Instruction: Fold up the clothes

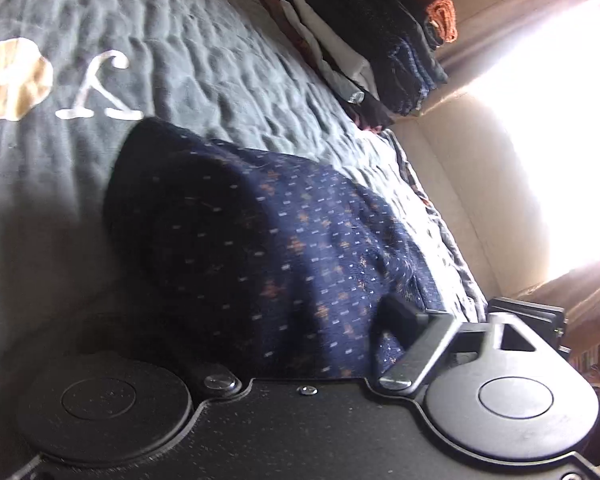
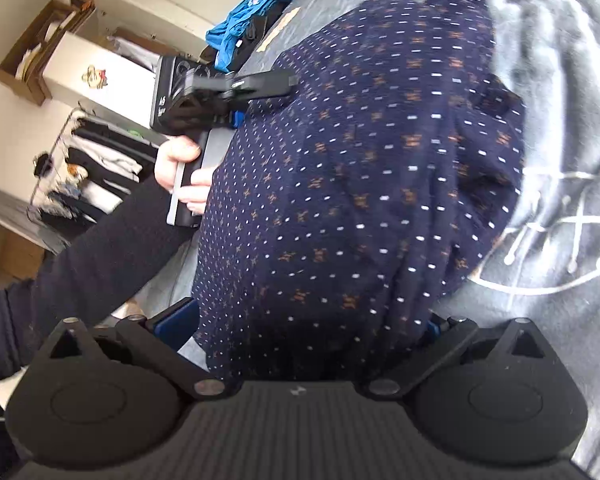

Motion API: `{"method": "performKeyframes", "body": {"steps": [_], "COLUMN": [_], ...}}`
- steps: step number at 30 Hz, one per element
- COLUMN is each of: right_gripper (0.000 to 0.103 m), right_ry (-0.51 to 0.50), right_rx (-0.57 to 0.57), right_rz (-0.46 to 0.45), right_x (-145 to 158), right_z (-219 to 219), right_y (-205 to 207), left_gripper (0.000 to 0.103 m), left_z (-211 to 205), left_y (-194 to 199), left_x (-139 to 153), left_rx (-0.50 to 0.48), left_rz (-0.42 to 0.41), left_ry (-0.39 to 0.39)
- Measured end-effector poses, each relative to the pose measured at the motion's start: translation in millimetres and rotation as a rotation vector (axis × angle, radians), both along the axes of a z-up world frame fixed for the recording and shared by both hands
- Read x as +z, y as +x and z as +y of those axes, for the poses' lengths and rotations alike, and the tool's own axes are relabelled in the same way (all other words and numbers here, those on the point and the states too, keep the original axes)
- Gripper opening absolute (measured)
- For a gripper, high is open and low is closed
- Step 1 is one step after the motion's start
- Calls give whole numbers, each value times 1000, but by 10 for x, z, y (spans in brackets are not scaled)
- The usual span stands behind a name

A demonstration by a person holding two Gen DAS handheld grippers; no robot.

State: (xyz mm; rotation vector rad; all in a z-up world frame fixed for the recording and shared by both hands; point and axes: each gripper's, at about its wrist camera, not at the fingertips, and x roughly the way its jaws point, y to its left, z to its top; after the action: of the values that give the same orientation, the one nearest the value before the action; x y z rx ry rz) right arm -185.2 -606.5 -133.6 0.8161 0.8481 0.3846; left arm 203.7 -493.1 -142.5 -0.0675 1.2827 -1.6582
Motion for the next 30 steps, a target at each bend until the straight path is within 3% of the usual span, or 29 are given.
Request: {"method": "performKeyframes", "body": {"steps": [1, 3, 5, 6, 7, 13, 20, 26, 30], "right_gripper": [103, 99, 83, 61, 47, 37, 36, 36, 36], "right_ry": [-4, 8, 21, 16, 4, -32, -2, -8, -31], "right_rx": [-2, -23, -65, -89, -107, -125, -127, -133, -160], "right_rz": [-2, 5, 29, 44, 57, -5, -88, -128, -140], "right_x": [5, 15, 26, 39, 49, 160, 337, 593, 750], "right_z": [4, 1, -28, -45, -58, 17, -27, -222, -460], "right_y": [-10, -23, -32, -39, -41, -105, -135, -370, -682], "left_gripper": [46, 37, 30, 29, 27, 25, 25, 25, 25], "left_z": [-13, -38, -15, -7, -1, 115, 222, 29, -302], "left_y": [-12, -36, -70, -88, -103, -142, -240, -637, -1057], "left_x": [-2, -7, 46, 82, 118, 355, 819, 1238, 1354], "left_rx": [-6, -18, -21, -21, -22, -21, 1, -23, -47], "left_rz": [-3, -10, -32, -46, -59, -104, -142, -192, -195], "left_ry": [-3, -8, -32, -43, -53, -95, -145, -187, -211]}}
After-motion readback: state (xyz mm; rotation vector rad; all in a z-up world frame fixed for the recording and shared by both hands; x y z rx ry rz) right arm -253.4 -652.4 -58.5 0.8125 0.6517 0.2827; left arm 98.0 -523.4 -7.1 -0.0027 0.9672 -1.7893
